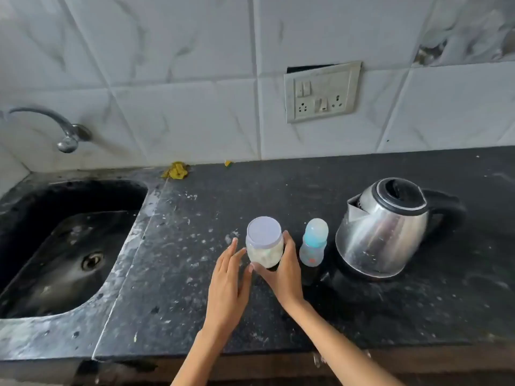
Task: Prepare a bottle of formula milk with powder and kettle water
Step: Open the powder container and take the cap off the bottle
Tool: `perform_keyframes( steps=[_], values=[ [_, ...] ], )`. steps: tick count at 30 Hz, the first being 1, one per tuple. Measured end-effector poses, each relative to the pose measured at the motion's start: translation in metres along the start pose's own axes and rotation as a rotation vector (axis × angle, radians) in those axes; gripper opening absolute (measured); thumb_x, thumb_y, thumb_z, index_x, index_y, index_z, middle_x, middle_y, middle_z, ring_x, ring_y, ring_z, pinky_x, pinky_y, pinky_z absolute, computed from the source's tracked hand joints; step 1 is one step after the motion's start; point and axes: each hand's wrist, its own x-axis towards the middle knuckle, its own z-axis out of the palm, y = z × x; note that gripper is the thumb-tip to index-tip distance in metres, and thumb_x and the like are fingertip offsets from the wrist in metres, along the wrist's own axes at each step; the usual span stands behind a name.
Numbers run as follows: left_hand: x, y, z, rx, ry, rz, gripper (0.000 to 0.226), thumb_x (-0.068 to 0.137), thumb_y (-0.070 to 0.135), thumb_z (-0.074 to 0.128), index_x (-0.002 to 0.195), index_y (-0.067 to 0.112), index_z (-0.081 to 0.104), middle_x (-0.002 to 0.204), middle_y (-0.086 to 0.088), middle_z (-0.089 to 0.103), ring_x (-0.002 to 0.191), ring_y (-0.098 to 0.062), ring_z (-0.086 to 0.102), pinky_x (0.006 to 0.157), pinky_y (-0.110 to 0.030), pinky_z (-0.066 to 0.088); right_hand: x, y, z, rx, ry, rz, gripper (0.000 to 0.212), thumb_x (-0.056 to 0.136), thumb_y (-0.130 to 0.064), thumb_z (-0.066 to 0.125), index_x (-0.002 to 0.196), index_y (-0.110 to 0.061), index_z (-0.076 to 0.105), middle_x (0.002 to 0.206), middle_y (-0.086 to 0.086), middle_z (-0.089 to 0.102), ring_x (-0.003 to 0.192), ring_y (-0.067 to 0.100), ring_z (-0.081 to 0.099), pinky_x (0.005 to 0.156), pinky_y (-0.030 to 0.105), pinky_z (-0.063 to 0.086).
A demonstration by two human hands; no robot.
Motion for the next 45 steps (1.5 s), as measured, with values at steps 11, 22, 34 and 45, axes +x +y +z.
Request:
perform_keyframes(
  steps=[11, 22, 34, 45],
  values=[
    [0.051, -0.013, 0.000, -0.163, -0.164, 0.114, 0.067, 0.092, 0.039, 0.058, 0.150, 0.022, 0.030, 0.158, 0.009, 0.024, 0.140, 0.002, 0.021, 0.109, -0.017, 0.025, 0.006, -0.007, 0.001, -0.053, 0.071, 0.067, 0.087, 0.064, -0.047, 0.084, 0.134, -0.022, 0.039, 0.137, -0.008, 0.052, 0.122, -0.002, 0.048, 0.087, 0.000, 0.039],
    [0.114, -0.015, -0.010, -0.061, -0.531, 0.324, 0.075, 0.084, 0.027, 0.073, 0.148, 0.018, 0.035, 0.153, -0.002, 0.036, 0.140, -0.022, 0.034, 0.112, -0.033, 0.027, 0.013, -0.006, -0.004, 0.020, 0.019, 0.089, 0.085, 0.056, -0.028, 0.088, 0.129, -0.022, 0.045, 0.120, -0.010, 0.057, 0.108, -0.015, 0.050, 0.085, 0.002, 0.041],
    [0.123, -0.009, -0.012, 0.305, -0.493, 0.540, 0.078, 0.091, 0.047, 0.059, 0.153, 0.021, 0.021, 0.153, -0.005, 0.033, 0.137, -0.026, 0.032, 0.112, -0.036, 0.026, 0.017, -0.006, -0.011, 0.073, 0.013, 0.095, 0.084, 0.050, -0.038, 0.084, 0.123, -0.018, 0.049, 0.112, -0.019, 0.059, 0.103, -0.010, 0.055, 0.080, 0.005, 0.043],
    [0.109, -0.010, 0.000, 0.521, -0.351, 0.733, 0.060, 0.097, 0.051, 0.032, 0.149, 0.022, 0.032, 0.122, -0.022, 0.050, 0.094, -0.029, 0.048, 0.081, -0.040, 0.048, 0.017, -0.004, -0.011, -0.010, 0.018, 0.069, 0.084, 0.053, -0.043, 0.086, 0.125, -0.018, 0.049, 0.112, -0.012, 0.065, 0.101, -0.002, 0.063, 0.080, 0.019, 0.054]
  ],
)
